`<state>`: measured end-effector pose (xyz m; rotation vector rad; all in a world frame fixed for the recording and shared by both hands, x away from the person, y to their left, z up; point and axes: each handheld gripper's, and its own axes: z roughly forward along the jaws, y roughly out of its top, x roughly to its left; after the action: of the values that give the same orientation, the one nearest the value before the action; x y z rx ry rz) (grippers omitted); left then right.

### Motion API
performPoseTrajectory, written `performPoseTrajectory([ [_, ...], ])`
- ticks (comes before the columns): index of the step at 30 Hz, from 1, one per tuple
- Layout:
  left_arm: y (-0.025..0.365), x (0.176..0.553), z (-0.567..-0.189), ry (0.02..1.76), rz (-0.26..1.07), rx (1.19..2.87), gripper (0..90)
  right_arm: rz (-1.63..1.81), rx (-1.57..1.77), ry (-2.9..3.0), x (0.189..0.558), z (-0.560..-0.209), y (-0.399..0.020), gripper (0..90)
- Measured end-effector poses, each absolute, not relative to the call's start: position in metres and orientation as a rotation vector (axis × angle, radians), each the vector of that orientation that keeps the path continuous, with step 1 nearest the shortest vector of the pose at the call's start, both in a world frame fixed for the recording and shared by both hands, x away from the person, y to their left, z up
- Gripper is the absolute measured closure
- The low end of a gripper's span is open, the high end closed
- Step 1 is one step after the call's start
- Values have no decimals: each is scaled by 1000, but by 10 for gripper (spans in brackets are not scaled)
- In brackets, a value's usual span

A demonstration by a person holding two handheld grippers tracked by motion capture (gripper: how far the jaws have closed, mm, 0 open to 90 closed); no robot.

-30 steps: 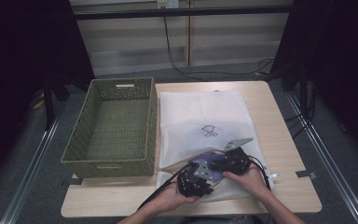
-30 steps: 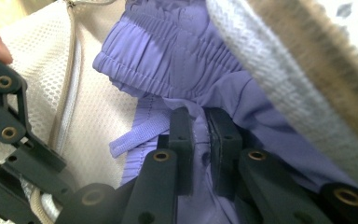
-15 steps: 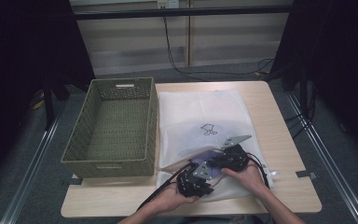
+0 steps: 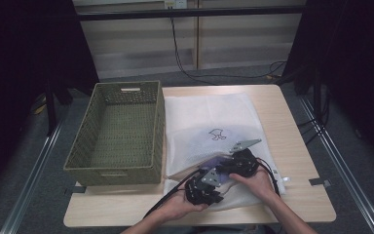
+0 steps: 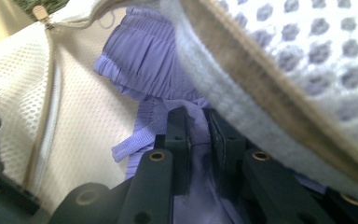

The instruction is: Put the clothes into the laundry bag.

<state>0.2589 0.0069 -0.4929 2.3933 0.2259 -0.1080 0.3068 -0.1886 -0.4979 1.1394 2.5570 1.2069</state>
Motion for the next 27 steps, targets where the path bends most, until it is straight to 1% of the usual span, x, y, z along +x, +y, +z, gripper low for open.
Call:
performPoseTrajectory([
  [13, 6, 258, -493, 208, -90, 2397, 833, 1206, 1170, 2534, 319, -497, -184, 793],
  [14, 6, 259, -491, 197, -109, 2413, 833, 1209, 1162, 2540, 320, -498, -184, 792],
  [20, 6, 260, -492, 207, -114, 2399, 833, 1222, 1176, 2522, 329, -500, -182, 792],
  [23, 6, 260, -492, 208, -110, 2407, 833, 1221, 1178, 2519, 332, -499, -183, 793],
  [24, 7, 262, -490, 196, -120, 2438, 833, 1216, 1179, 2515, 332, -499, -182, 793],
  [27, 6, 260, -492, 208, -113, 2402, 833, 1216, 1196, 2507, 334, -499, -182, 794],
])
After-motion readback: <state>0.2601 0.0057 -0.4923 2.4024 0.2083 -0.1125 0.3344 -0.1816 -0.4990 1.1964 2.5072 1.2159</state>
